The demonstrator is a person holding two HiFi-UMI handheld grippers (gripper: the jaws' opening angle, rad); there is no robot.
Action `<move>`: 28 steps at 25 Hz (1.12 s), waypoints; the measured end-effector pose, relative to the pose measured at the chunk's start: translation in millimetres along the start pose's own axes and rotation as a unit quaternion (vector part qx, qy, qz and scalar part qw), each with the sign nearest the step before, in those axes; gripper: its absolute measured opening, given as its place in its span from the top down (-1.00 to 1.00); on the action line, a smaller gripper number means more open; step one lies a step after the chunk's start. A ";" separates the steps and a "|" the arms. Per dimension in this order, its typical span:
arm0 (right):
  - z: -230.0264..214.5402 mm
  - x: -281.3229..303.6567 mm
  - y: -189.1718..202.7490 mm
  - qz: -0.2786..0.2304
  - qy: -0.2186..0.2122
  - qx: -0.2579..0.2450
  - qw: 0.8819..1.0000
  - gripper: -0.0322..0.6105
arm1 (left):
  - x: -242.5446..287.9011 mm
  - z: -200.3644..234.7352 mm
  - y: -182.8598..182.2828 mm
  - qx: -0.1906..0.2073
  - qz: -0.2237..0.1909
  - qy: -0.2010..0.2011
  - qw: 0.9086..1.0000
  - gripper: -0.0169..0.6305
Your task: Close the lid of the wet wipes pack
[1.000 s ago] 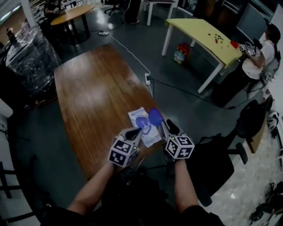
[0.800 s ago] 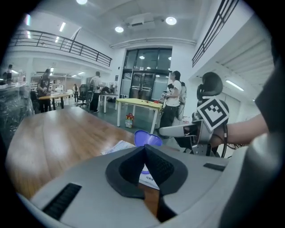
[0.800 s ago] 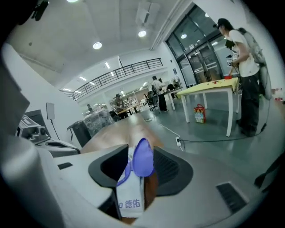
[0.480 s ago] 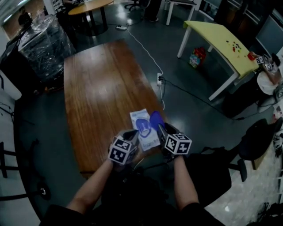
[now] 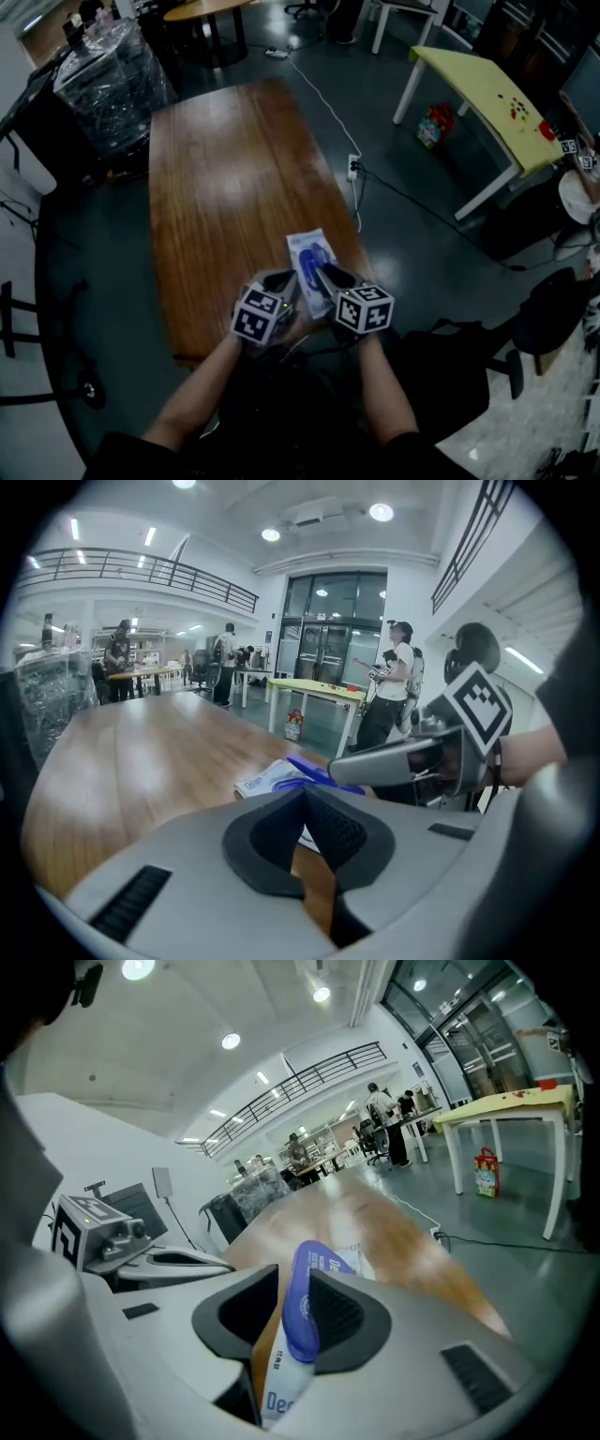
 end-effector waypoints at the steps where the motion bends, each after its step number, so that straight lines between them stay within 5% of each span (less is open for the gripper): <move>1: -0.5 5.8 3.5 0.011 0.003 0.000 1.000 0.57 | -2.0 1.3 0.6 -0.002 -0.001 -0.001 1.000 0.93; 5: -6.4 22.4 13.9 0.042 0.034 -0.004 0.999 0.81 | -11.9 8.7 4.8 -0.011 -0.002 -0.010 1.000 0.93; 11: -12.9 34.4 24.7 0.080 0.094 -0.030 0.992 0.86 | -24.8 18.7 11.4 -0.021 -0.003 -0.018 1.000 0.93; 17: -12.8 44.4 30.7 0.110 0.148 -0.109 0.977 0.87 | -33.2 23.1 18.2 -0.027 -0.006 -0.021 0.999 0.93; 28: 13.5 28.1 32.5 0.051 0.146 -0.095 0.983 0.87 | -81.5 32.2 6.6 -0.023 -0.047 -0.033 0.998 0.93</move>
Point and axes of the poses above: the fingertips, and each gripper's own axes: x forward along the fingers, z to its left, y out of its underside, the point moved 3 cm from there along -x, backward along the fingers, and after that the axes turned 14 degrees about x, right-handed, at the moved point
